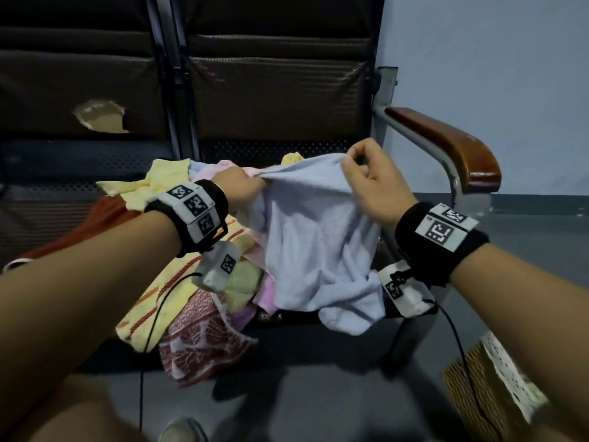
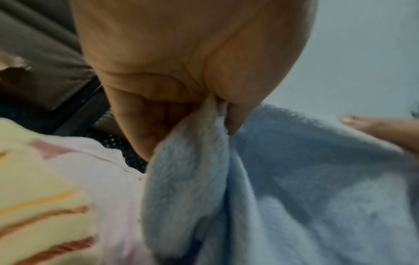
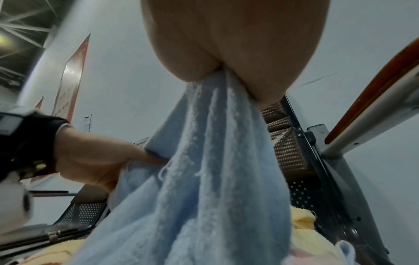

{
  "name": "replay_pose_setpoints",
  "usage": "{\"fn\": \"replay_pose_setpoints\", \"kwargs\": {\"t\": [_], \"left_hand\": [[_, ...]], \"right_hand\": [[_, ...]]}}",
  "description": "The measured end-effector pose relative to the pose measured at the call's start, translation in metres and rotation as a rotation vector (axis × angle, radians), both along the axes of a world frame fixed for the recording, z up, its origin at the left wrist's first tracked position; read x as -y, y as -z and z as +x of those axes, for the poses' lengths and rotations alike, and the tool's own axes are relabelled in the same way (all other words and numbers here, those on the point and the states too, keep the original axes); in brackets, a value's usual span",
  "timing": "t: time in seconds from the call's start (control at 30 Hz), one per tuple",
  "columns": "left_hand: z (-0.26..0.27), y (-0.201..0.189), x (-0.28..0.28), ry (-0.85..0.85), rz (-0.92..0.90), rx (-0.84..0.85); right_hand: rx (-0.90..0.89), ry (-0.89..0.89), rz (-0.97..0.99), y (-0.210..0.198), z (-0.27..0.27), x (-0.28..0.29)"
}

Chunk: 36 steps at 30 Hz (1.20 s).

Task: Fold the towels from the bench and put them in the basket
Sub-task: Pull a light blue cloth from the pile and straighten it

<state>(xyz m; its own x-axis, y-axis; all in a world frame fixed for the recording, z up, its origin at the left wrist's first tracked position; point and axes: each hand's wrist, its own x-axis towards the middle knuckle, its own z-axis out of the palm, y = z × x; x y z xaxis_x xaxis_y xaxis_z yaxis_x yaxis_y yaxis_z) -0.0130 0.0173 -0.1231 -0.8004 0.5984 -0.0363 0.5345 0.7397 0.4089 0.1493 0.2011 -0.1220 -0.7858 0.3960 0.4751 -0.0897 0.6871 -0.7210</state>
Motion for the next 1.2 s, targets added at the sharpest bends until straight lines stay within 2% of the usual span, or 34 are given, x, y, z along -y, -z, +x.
{"fn": "replay_pose_setpoints", "kwargs": {"t": [0.1,0.17,0.23,0.3,0.37,0.47,0.53,0.6,0.8,0.93,1.07,1.2], "left_hand": [[0.007,-0.01,-0.005,-0.201,0.446,0.354],[0.017,-0.021,-0.012,-0.228,0.697,0.554],[0.029,-0.034,-0.016,-0.169,0.875,0.698],[0.038,-0.044,-0.019,-0.062,0.867,0.684],[0.047,-0.052,-0.017,0.038,0.783,0.621],[0.053,-0.057,-0.018,0.074,0.721,0.521],[0.055,-0.057,-0.018,0.068,0.706,0.421],[0.056,-0.055,-0.019,0.058,0.704,0.365],[0.058,-0.057,-0.018,0.099,0.826,0.366],[0.055,-0.055,-0.022,-0.052,0.912,0.426],[0.064,-0.053,-0.025,-0.013,0.947,0.619],[0.069,-0.049,-0.03,0.036,0.923,0.521]], "right_hand": [[0.052,-0.145,0.138,-0.002,0.008,0.009],[0.082,-0.196,0.285,-0.005,0.01,0.019],[0.146,-0.233,0.384,-0.008,0.011,0.027],[0.264,-0.236,0.455,-0.01,0.011,0.034],[0.316,-0.148,0.45,-0.008,0.01,0.037],[0.277,0.077,0.385,-0.005,0.006,0.032],[0.234,0.135,0.359,-0.004,0.002,0.027],[0.216,0.139,0.34,-0.006,-0.001,0.026],[0.181,0.103,0.337,-0.011,-0.005,0.032],[0.095,0.104,0.282,-0.013,-0.001,0.035],[0.183,0.012,0.28,-0.009,-0.001,0.048],[0.3,-0.005,0.216,-0.004,-0.005,0.051]]}}
